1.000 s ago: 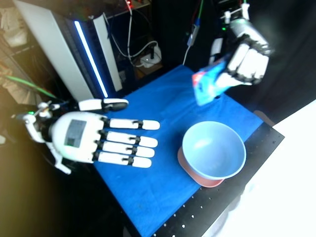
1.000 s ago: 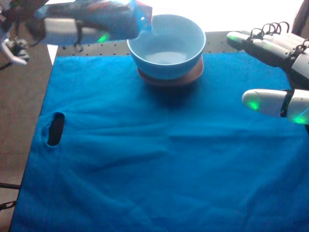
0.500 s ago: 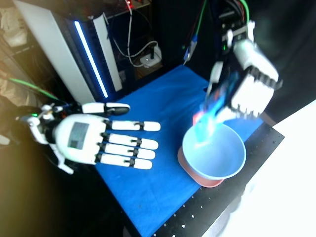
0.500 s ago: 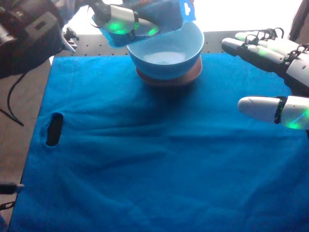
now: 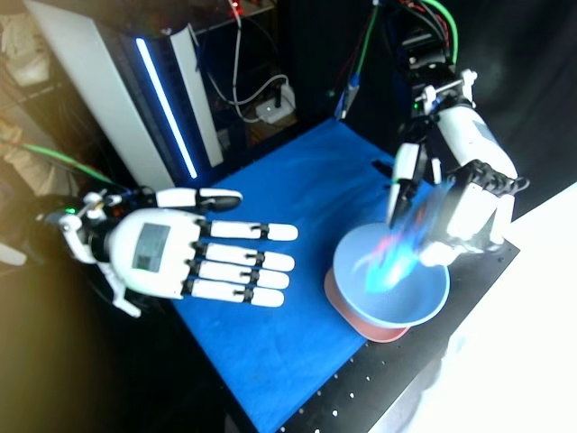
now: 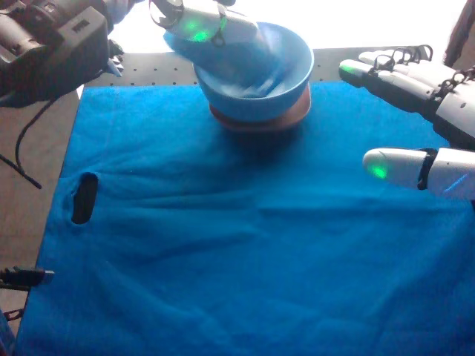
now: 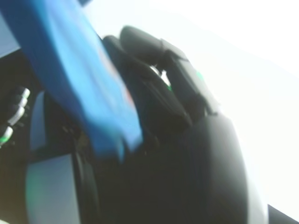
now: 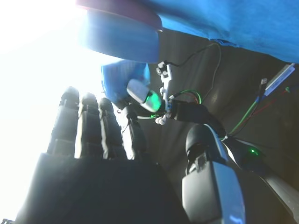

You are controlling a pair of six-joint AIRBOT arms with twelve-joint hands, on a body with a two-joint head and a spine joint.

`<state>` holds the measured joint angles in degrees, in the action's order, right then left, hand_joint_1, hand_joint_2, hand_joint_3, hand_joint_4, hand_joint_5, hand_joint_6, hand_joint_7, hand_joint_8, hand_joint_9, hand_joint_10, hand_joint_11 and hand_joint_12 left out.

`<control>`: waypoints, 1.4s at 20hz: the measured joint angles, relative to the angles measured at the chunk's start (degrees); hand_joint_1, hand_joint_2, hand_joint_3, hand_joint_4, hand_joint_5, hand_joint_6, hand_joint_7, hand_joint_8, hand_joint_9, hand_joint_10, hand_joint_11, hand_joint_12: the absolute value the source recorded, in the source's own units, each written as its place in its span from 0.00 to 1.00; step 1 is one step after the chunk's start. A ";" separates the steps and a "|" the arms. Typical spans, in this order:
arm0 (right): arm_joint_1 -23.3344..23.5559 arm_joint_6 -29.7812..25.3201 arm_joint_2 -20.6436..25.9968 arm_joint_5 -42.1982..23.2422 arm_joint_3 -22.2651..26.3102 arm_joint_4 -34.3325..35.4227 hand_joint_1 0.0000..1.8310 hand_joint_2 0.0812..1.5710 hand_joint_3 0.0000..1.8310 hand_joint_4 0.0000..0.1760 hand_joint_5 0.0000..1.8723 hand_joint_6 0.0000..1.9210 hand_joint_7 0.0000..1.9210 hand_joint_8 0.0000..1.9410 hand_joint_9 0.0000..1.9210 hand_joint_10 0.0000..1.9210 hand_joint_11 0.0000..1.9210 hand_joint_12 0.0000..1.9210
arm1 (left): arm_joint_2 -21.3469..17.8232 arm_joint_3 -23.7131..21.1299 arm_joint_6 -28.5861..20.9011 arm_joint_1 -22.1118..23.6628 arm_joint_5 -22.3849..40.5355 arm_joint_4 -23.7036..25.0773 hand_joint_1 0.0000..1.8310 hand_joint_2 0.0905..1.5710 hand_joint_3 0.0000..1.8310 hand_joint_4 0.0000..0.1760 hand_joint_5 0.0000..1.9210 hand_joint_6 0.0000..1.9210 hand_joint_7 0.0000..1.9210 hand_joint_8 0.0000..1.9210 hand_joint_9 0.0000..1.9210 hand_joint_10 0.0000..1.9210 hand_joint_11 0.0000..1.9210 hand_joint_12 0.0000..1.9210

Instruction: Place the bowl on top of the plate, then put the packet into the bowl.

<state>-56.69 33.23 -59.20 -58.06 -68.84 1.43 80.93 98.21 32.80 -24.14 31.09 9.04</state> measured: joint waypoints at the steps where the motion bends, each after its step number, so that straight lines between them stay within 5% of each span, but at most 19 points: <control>1: 0.00 -0.02 0.00 0.02 0.00 0.02 0.06 0.75 0.00 0.76 0.00 0.00 0.00 0.00 0.00 0.00 0.00 0.00 | 0.04 -0.02 0.00 0.00 -0.02 0.02 0.48 0.55 0.00 0.33 0.32 0.00 0.39 0.00 0.39 0.00 0.19 0.43; 2: 0.00 0.00 0.00 0.02 0.00 0.04 0.06 0.75 0.00 0.76 0.00 0.00 0.00 0.00 0.00 0.00 0.00 0.00 | 0.04 0.00 0.00 0.00 -0.02 0.02 0.48 0.55 0.00 0.33 0.32 0.00 0.39 0.00 0.39 0.00 0.19 0.43; 3: 0.00 -0.02 0.00 0.02 0.00 0.02 0.06 0.75 0.00 0.79 0.00 0.00 0.00 0.00 0.00 0.00 0.00 0.00 | 0.04 0.00 0.00 0.00 -0.02 -0.04 0.47 0.54 0.00 0.46 0.28 0.00 0.35 0.00 0.35 0.00 0.14 0.41; 4: 0.00 -0.02 0.00 0.02 0.00 0.04 0.07 0.75 0.00 0.77 0.00 0.00 0.00 0.00 0.00 0.00 0.00 0.00 | 0.04 -0.02 0.00 0.00 -0.04 -0.02 0.42 0.53 0.00 0.72 0.21 0.00 0.26 0.00 0.25 0.00 0.02 0.44; 5: 0.00 -0.02 -0.07 0.02 0.00 0.02 0.07 0.75 0.00 0.77 0.00 0.00 0.00 0.00 0.00 0.00 0.00 0.00 | 0.00 -0.04 0.00 0.00 -0.04 0.00 0.42 0.53 0.00 0.72 0.21 0.00 0.26 0.00 0.25 0.00 0.02 0.44; 6: 0.00 0.00 -0.07 0.02 0.00 -0.13 0.06 0.75 0.00 0.72 0.00 0.00 0.00 0.00 0.00 0.00 0.00 0.00 | -0.81 -1.05 0.02 -0.02 0.07 0.02 0.35 0.52 0.00 0.97 0.11 0.00 0.12 0.00 0.13 0.00 0.00 0.31; 7: 0.00 0.00 -0.07 0.04 0.00 -0.11 0.06 0.75 0.00 0.72 0.00 0.00 0.00 0.00 0.00 0.00 0.00 0.00 | -1.27 -1.60 -0.02 -0.11 0.22 0.00 0.35 0.52 0.00 0.97 0.11 0.00 0.12 0.00 0.13 0.00 0.00 0.31; 9: 0.00 -0.02 -0.07 0.00 0.00 0.02 0.06 0.75 0.00 0.78 0.00 0.00 0.00 0.00 0.00 0.00 0.00 0.00 | -3.76 -4.09 0.90 -0.76 1.70 -0.46 0.33 0.50 0.00 1.00 0.04 0.01 0.01 0.00 0.02 0.00 0.00 0.12; 11: 0.00 -0.02 0.07 0.04 0.07 0.09 0.06 0.75 0.00 0.79 0.00 0.00 0.00 0.00 0.00 0.00 0.00 0.00 | -7.02 -7.02 3.54 -1.97 3.50 -1.62 0.31 0.48 0.00 1.00 0.00 0.00 0.00 0.00 0.00 0.00 0.00 0.04; 12: 0.00 0.00 0.28 0.02 0.31 0.07 0.06 0.75 0.00 0.72 0.00 0.00 0.00 0.00 0.00 0.00 0.00 0.00 | -8.59 -8.17 3.72 -2.60 4.20 -1.77 0.33 0.49 0.00 1.00 0.00 0.00 0.00 0.00 0.00 0.00 0.00 0.01; 14: -0.11 -0.02 0.55 -0.04 0.63 0.02 0.08 0.73 0.00 0.89 0.00 0.00 0.00 0.00 0.00 0.00 0.00 0.00 | -12.17 -11.04 3.78 -4.22 6.16 -2.19 0.32 0.49 0.00 1.00 0.00 0.00 0.00 0.00 0.00 0.00 0.00 0.00; 18: -1.62 -0.07 1.01 -0.87 1.33 0.55 0.11 0.72 0.00 0.97 0.00 0.00 0.00 0.00 0.00 0.00 0.00 0.00 | -19.19 -17.44 4.00 -9.38 11.76 -1.88 0.29 0.48 0.00 1.00 0.00 0.00 0.00 0.00 0.00 0.00 0.00 0.00; 19: -3.19 -0.07 1.42 -2.54 1.99 2.34 0.08 0.73 0.00 0.83 0.00 0.00 0.00 0.00 0.00 0.00 0.00 0.00 | -20.87 -19.47 4.79 -12.02 13.42 -3.37 0.30 0.46 0.00 1.00 0.00 0.00 0.00 0.00 0.00 0.00 0.00 0.00; 20: -5.66 -0.04 2.67 -4.66 3.06 4.09 0.02 0.74 0.00 0.52 0.00 0.00 0.00 0.00 0.00 0.00 0.00 0.00 | -22.05 -21.00 5.01 -14.75 14.69 -4.28 0.31 0.47 0.00 1.00 0.00 0.00 0.00 0.00 0.00 0.00 0.00 0.00; 21: -6.27 -0.02 2.99 -5.09 3.37 4.63 0.02 0.74 0.00 0.52 0.00 0.00 0.00 0.00 0.00 0.00 0.00 0.00 | -22.43 -21.46 5.11 -15.39 14.78 -4.63 0.31 0.47 0.00 1.00 0.00 0.00 0.00 0.00 0.00 0.00 0.00 0.00; 22: -8.81 -0.02 4.59 -7.30 4.66 6.80 0.00 0.73 0.00 0.38 0.00 0.00 0.00 0.00 0.00 0.00 0.00 0.00 | -23.96 -23.32 5.14 -18.03 15.82 -5.70 0.30 0.47 0.00 1.00 0.00 0.00 0.00 0.00 0.00 0.00 0.00 0.00; 23: -10.38 -0.04 5.49 -9.07 5.42 8.63 0.04 0.74 0.00 0.35 0.00 0.00 0.00 0.00 0.00 0.00 0.00 0.00 | -24.90 -24.68 5.14 -20.13 17.09 -6.60 0.28 0.47 0.00 1.00 0.00 0.00 0.00 0.00 0.00 0.00 0.00 0.00; 24: -11.52 -0.02 6.34 -11.13 6.16 10.45 0.03 0.74 0.00 0.58 0.00 0.00 0.00 0.00 0.00 0.00 0.00 0.00 | -26.03 -26.40 5.16 -22.51 19.67 -8.37 0.32 0.48 0.00 0.95 0.00 0.00 0.00 0.00 0.00 0.00 0.00 0.00; 28: -16.65 0.00 8.66 -18.34 9.25 13.94 0.06 0.75 0.00 0.66 0.00 0.00 0.00 0.00 0.00 0.00 0.00 0.00 | -28.26 -32.50 5.20 -34.97 32.52 -17.27 0.37 0.44 0.00 1.00 0.00 0.00 0.00 0.00 0.00 0.00 0.00 0.00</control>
<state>-73.34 33.23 -50.54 -76.40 -59.59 15.38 52.66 65.71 38.00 -59.11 63.61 -8.23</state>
